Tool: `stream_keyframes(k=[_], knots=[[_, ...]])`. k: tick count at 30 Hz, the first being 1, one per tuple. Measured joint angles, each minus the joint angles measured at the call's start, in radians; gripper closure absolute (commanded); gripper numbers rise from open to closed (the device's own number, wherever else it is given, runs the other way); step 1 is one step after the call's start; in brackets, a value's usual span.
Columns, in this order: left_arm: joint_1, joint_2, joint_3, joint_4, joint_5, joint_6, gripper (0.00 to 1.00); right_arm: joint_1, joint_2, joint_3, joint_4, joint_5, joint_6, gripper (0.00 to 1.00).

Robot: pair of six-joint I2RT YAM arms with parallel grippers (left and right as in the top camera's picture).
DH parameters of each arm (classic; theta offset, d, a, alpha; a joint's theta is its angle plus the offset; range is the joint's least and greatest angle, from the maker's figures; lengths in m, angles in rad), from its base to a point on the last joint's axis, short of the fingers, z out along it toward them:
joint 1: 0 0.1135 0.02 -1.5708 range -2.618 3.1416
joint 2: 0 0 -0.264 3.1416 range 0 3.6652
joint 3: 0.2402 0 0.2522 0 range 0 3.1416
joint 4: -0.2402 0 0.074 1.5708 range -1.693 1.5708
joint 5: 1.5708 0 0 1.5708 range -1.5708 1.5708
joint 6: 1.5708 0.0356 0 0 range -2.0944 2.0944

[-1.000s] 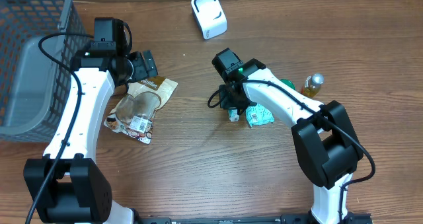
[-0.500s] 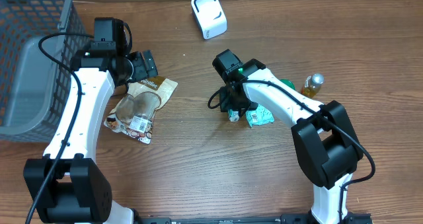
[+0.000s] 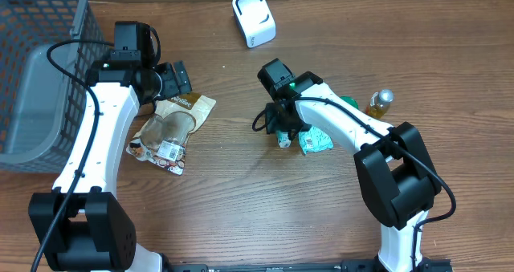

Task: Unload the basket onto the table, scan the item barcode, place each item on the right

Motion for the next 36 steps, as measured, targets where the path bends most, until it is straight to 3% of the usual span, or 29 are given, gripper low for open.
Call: stream_keyframes(k=[7,14,26,29,36], knots=[[0.0,0.0,0.0,0.0,0.0,0.0,0.0,-0.001,0.0,0.032,0.043,0.058,-0.003,0.26],[0.0,0.0,0.0,0.0,0.0,0.0,0.0,-0.001,0.0,0.07,0.153,0.004,-0.002,0.27],[0.0,0.0,0.0,0.0,0.0,0.0,0.0,0.082,0.0,0.07,0.167,-0.195,0.083,0.52],[0.0,0.0,0.0,0.0,0.0,0.0,0.0,0.109,0.0,0.068,0.159,-0.193,0.097,0.64],[0.0,0.0,0.0,0.0,0.0,0.0,0.0,0.137,0.0,0.065,0.14,-0.175,0.107,0.68]])
